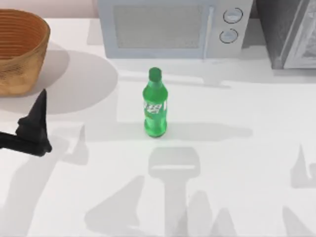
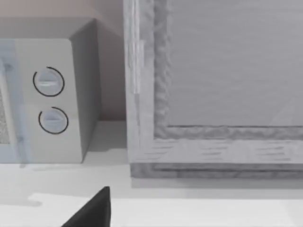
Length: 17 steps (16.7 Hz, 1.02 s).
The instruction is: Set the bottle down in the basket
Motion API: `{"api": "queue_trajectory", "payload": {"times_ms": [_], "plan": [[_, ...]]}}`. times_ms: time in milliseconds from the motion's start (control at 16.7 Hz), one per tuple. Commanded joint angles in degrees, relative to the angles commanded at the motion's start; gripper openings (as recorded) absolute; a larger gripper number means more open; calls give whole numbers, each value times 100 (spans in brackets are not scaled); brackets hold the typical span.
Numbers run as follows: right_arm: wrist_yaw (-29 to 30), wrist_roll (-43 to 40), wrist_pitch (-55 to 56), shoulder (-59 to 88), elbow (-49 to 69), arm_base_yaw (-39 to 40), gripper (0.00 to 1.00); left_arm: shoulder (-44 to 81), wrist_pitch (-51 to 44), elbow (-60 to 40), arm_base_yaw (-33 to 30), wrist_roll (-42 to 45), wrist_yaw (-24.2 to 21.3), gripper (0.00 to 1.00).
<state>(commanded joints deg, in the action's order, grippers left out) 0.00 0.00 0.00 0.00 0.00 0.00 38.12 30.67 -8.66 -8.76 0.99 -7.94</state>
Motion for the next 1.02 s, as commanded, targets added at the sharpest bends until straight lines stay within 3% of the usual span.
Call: {"api": "queue_trajectory", "payload": {"times_ms": [600,1020], "plan": [[0,0,0,0,0,0,100,6054,4272,-1178,-1153,169,-1037,100],[0,0,0,0,0,0,100,8163,5795,-1602,-1603,217,-1446,100]]}}
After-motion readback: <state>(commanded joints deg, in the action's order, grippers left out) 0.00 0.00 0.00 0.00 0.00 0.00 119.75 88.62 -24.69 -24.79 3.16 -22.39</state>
